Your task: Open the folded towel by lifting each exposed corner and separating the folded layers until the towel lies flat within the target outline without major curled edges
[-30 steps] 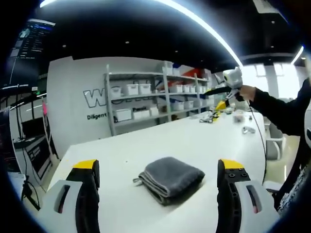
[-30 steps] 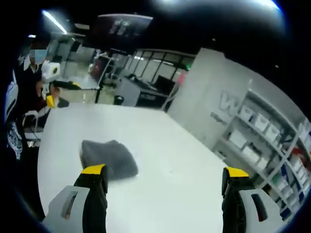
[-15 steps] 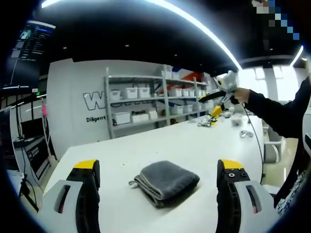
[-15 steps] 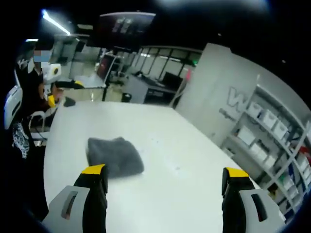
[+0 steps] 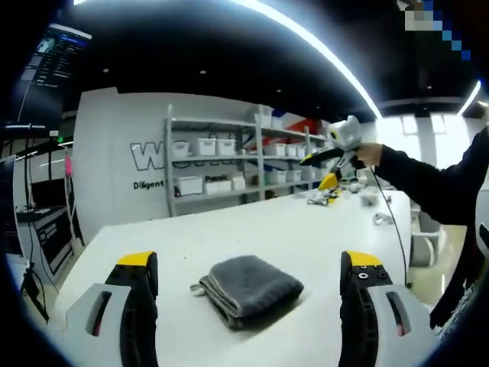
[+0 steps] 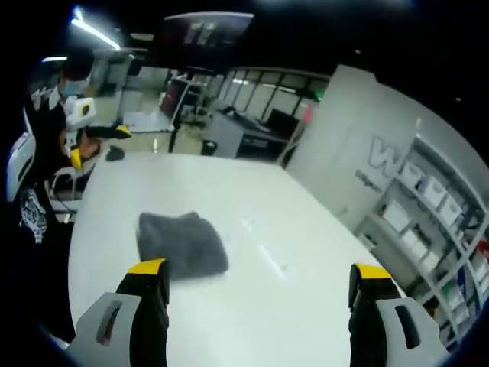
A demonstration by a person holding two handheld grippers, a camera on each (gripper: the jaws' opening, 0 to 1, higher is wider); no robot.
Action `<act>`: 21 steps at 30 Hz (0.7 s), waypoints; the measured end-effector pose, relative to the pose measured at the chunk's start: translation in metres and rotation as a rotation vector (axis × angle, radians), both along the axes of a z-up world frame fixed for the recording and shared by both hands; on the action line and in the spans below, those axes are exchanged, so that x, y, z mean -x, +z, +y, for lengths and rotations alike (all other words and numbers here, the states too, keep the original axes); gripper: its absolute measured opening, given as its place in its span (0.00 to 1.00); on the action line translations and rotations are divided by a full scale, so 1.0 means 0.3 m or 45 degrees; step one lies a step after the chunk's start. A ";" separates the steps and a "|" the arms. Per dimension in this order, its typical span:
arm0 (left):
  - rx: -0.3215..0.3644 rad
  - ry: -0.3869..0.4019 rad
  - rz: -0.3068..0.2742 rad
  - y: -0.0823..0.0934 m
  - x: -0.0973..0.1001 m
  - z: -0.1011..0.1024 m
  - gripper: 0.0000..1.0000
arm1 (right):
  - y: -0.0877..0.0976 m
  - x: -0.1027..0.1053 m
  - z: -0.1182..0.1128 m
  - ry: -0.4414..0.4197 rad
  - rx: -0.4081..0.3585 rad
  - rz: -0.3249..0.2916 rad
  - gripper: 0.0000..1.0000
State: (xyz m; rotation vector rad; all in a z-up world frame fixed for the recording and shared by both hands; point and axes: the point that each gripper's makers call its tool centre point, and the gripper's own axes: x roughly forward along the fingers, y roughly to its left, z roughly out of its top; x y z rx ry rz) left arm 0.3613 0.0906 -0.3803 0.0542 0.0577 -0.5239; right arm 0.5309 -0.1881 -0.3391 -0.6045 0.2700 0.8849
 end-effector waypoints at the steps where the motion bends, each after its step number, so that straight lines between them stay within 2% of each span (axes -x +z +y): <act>1: 0.002 0.002 0.002 -0.002 0.000 0.001 0.97 | 0.002 0.000 0.005 0.002 -0.001 -0.001 1.00; 21: 0.048 -0.033 0.050 -0.044 0.022 -0.032 0.96 | 0.044 -0.051 0.071 0.044 0.053 -0.003 1.00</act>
